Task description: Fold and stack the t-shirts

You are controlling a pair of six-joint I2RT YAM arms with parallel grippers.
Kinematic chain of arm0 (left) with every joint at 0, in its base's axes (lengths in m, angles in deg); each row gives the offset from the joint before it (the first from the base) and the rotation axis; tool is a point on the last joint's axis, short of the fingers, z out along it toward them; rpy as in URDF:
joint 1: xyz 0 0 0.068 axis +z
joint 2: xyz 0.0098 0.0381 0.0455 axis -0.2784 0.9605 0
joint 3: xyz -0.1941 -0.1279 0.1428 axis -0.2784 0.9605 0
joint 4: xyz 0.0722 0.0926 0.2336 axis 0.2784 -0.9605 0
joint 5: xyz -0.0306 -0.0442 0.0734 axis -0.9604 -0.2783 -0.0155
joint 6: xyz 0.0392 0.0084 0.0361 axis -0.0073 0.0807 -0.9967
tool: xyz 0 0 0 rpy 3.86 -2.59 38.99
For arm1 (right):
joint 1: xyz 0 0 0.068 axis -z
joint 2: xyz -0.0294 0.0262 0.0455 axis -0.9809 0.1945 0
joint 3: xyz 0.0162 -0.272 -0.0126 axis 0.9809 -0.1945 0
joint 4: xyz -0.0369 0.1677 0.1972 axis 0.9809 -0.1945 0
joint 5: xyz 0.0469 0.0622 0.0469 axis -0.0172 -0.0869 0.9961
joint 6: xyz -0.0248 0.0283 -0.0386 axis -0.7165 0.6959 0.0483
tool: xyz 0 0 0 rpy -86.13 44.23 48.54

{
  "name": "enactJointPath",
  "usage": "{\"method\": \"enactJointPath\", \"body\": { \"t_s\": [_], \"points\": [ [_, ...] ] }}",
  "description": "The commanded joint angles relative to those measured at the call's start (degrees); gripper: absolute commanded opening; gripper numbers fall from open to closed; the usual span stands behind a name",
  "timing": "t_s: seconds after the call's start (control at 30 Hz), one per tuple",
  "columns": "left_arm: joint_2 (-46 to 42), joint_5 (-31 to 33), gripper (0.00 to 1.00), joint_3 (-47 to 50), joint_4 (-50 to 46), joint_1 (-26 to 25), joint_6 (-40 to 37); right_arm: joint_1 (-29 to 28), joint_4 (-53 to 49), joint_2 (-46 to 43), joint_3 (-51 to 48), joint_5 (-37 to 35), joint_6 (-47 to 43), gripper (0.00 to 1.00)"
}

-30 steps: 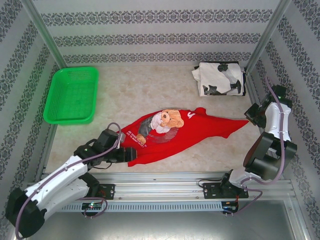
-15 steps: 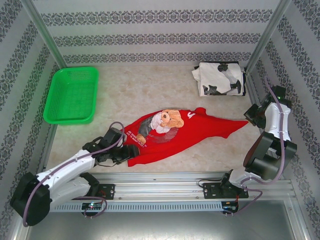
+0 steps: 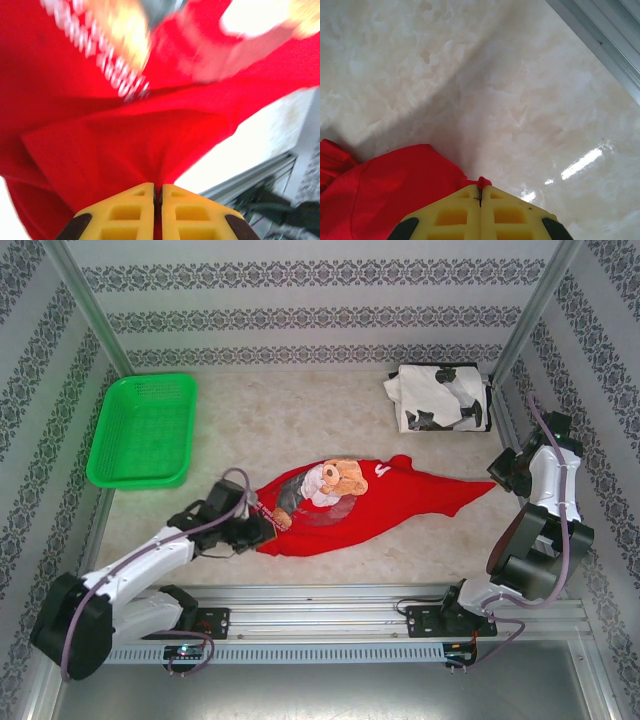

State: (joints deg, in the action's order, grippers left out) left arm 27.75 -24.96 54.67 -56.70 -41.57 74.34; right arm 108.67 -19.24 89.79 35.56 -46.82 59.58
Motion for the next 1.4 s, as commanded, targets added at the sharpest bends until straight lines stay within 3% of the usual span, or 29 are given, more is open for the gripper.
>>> {"method": "enactJointPath", "body": {
  "t_s": [0.0,0.13,0.37,0.53,0.67,0.83,0.93,1.17,1.37],
  "points": [
    [-3.93,2.21,0.05,-6.83,-10.37,7.76,-8.86,0.44,0.61,-1.78,-0.09,2.32,1.00,0.00],
    [-1.44,1.77,0.04,-16.30,-16.86,16.44,-19.02,0.15,1.19,-3.36,0.45,4.72,2.45,0.00],
    [10.89,-1.05,0.05,-40.46,-14.97,24.42,-27.23,0.43,5.28,-7.03,4.31,12.20,7.09,0.00],
    [22.29,-3.18,0.06,-64.61,-16.02,25.76,-29.48,-0.22,7.18,-3.76,15.27,21.60,10.70,0.00],
    [30.05,-2.88,0.06,-84.25,-18.63,25.76,-29.31,-1.06,14.83,0.53,23.21,31.13,19.24,0.00],
    [36.08,-1.79,0.06,-100.78,-22.38,25.76,-30.45,-1.14,16.79,2.53,34.31,32.97,23.43,0.00],
    [30.64,-1.37,0.07,-90.57,-17.34,25.76,-31.26,-1.83,15.54,0.80,33.63,32.29,22.50,0.00],
    [3.58,3.47,0.08,-35.61,1.30,25.42,-21.91,-3.66,15.07,-7.83,12.53,25.79,16.53,0.00],
    [-15.98,8.77,0.10,-5.09,-0.53,22.58,-13.43,-3.44,14.22,-13.00,-6.98,16.73,14.83,0.00]
  ]
}}
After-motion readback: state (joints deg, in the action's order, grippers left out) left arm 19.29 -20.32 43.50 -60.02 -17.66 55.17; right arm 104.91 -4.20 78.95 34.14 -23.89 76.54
